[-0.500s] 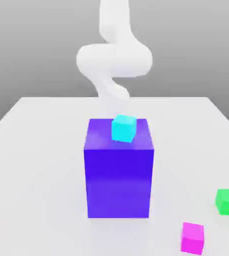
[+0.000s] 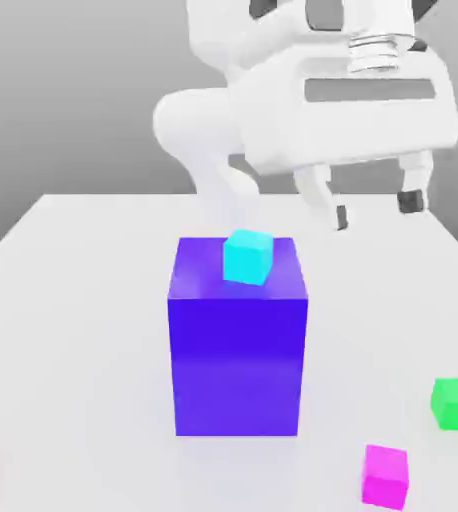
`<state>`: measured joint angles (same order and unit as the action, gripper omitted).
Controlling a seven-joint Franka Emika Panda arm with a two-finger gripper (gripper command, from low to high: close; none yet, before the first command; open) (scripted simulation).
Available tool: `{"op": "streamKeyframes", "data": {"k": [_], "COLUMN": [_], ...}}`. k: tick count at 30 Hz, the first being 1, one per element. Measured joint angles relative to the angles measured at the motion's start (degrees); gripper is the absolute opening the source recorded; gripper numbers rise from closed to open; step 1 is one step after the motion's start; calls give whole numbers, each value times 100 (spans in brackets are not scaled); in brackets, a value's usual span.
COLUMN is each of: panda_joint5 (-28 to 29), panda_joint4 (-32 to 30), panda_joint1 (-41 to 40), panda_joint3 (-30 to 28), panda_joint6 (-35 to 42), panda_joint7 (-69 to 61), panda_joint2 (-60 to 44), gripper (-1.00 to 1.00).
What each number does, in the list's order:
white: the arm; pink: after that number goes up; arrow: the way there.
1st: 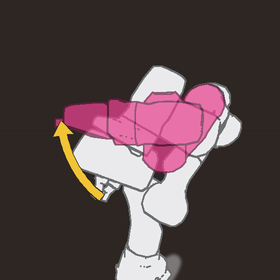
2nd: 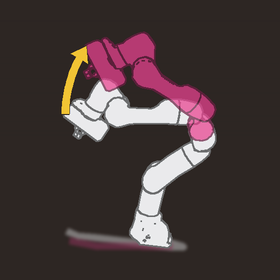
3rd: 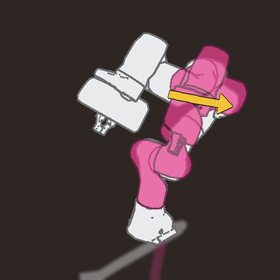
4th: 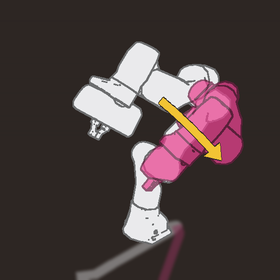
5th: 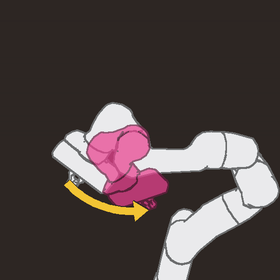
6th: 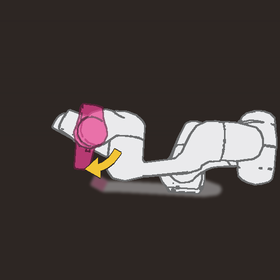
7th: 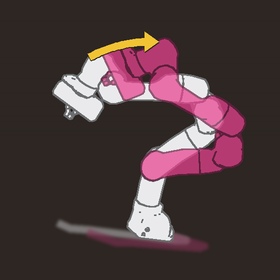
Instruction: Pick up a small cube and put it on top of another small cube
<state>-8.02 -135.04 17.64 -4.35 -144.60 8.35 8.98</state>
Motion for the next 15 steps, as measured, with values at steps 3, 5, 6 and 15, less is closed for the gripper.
{"op": "streamKeyframes", "data": {"k": [3, 5, 6, 15], "panda_joint5": [-37, -5, 30, 659], "panda_joint4": [-58, -98, -118, -166], "panda_joint1": [190, 338, 371, 573], "panda_joint3": [87, 137, 156, 286], "panda_joint6": [-224, -378, -456, -1357], "panda_joint7": [-565, -901, -1057, -1840], "panda_joint2": [-617, -1024, -1226, -3026], "gripper": [0, 0, 0, 0]}}
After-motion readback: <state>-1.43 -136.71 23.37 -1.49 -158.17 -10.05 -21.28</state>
